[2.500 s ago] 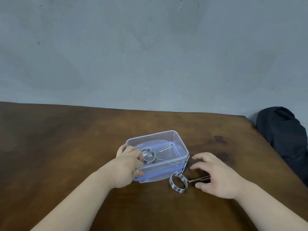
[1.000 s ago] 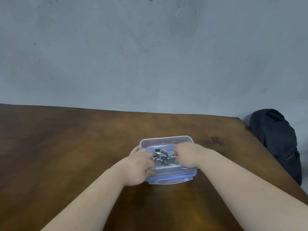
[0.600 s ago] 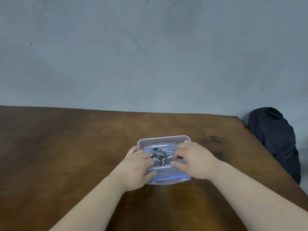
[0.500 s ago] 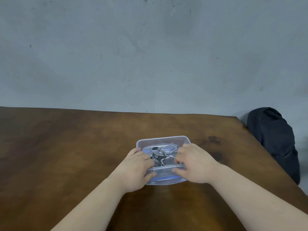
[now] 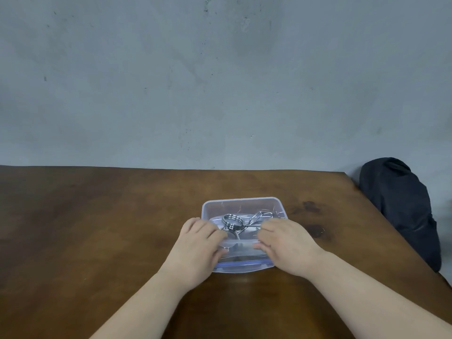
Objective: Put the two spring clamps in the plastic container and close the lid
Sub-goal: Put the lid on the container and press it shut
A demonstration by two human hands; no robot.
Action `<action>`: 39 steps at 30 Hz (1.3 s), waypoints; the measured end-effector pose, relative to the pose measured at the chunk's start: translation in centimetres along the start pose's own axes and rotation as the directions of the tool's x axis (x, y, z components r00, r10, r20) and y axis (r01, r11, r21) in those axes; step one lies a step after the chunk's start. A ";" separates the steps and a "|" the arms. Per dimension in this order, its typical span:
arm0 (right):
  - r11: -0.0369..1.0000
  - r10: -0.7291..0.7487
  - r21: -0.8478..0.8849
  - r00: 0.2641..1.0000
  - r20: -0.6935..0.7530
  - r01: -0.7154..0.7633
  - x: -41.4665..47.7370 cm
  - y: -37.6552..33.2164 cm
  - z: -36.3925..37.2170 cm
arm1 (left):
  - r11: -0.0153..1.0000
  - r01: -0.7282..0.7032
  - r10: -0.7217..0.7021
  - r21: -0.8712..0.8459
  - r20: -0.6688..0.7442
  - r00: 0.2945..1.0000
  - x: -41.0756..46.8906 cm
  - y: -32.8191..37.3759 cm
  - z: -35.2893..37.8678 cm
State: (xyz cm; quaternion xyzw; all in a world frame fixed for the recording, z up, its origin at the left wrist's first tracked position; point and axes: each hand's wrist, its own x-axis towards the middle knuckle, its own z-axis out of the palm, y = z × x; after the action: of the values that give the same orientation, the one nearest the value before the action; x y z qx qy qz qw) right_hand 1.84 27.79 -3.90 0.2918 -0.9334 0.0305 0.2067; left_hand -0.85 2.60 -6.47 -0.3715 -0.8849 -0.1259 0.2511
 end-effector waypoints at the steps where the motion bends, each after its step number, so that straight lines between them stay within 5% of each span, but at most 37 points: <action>1: 1.000 0.009 0.002 1.000 -0.021 -0.009 -0.1 0.3 -0.3 | 0.999 0.040 -0.041 -0.015 -0.069 0.997 -0.3 0.2 0.0; 5: 0.999 0.051 0.008 0.994 -0.093 -0.051 -0.8 2.2 -1.8 | 0.956 0.260 -0.287 -0.135 -0.246 0.926 -1.8 0.5 0.9; 12: 0.991 0.127 -0.025 0.982 -0.138 -0.131 -2.2 4.2 -2.8 | 0.971 0.235 -0.225 -0.041 0.172 0.959 -2.5 1.5 2.8; 16: 0.991 0.126 -0.028 0.982 -0.142 -0.132 -2.3 4.5 -3.2 | 0.990 0.134 -0.119 -0.041 0.256 0.959 -2.7 1.9 3.3; 23: 0.989 0.145 -0.019 0.981 -0.127 -0.148 -2.3 5.1 -3.3 | 0.999 0.002 0.004 -0.032 0.203 0.979 -3.4 2.2 2.1; 31: 0.991 0.131 0.049 0.988 -0.083 -0.127 -1.2 6.0 -2.7 | 0.956 -0.120 0.150 -0.269 0.094 0.984 -1.5 2.4 -7.8; 39: 0.987 0.022 0.156 1.000 0.014 -0.024 -0.7 2.9 0.2 | 0.890 0.012 -0.012 -0.456 0.002 1.000 -0.3 1.2 -11.7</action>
State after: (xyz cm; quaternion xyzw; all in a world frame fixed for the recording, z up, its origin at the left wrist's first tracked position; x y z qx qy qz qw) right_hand 0.65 30.57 -4.20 0.2966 -0.9326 0.1041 0.1774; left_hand 4.33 -1.52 3.31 -0.4146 -0.8327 -0.3319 0.1567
